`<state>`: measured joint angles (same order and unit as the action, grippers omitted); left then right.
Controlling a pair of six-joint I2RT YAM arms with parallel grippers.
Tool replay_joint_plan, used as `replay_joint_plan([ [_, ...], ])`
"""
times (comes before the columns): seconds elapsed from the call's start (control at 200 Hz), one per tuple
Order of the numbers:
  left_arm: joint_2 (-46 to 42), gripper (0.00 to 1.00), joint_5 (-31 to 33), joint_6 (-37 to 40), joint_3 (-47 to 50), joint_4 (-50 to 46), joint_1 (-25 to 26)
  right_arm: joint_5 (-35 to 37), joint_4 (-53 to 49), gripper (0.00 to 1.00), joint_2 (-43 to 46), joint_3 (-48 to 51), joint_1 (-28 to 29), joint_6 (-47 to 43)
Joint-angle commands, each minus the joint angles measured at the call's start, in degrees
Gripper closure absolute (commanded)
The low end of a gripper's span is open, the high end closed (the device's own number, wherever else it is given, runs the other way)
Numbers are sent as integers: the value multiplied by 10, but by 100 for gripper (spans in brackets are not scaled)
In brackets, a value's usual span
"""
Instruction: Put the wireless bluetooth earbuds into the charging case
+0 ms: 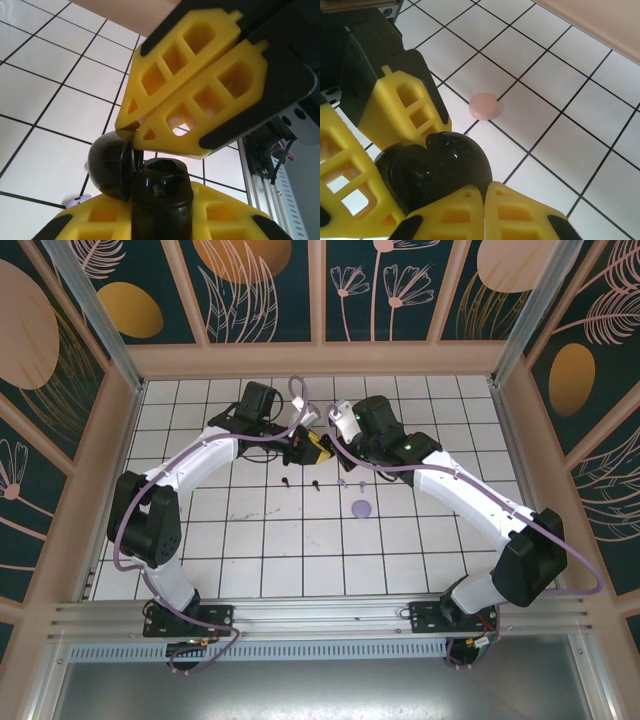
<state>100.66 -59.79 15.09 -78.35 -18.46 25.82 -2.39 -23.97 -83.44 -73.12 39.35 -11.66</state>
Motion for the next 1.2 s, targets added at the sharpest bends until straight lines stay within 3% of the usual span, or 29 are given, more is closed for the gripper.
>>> replay_joint_plan([
  [0.0,-41,100,9,-52,45,105,-2,-14,10,74,14,-41,-8,11],
  [0.12,-67,100,20,-112,98,208,-14,-67,10,60,51,-39,-28,36],
  [0.36,-122,100,66,-202,205,380,-33,-131,50,51,142,22,-73,126],
  [0.51,-185,100,169,-255,297,499,-46,-122,78,47,142,61,-75,210],
  [0.696,-285,100,365,-286,397,617,-49,-100,104,47,67,90,-59,295],
  [0.791,-326,100,434,-297,435,664,-49,-91,106,47,6,82,-36,316],
  [1.031,-391,100,557,-308,470,690,-50,-68,65,52,-182,-16,24,337],
  [1.196,-409,100,604,-307,464,669,-50,-30,-4,53,-299,-129,54,334],
])
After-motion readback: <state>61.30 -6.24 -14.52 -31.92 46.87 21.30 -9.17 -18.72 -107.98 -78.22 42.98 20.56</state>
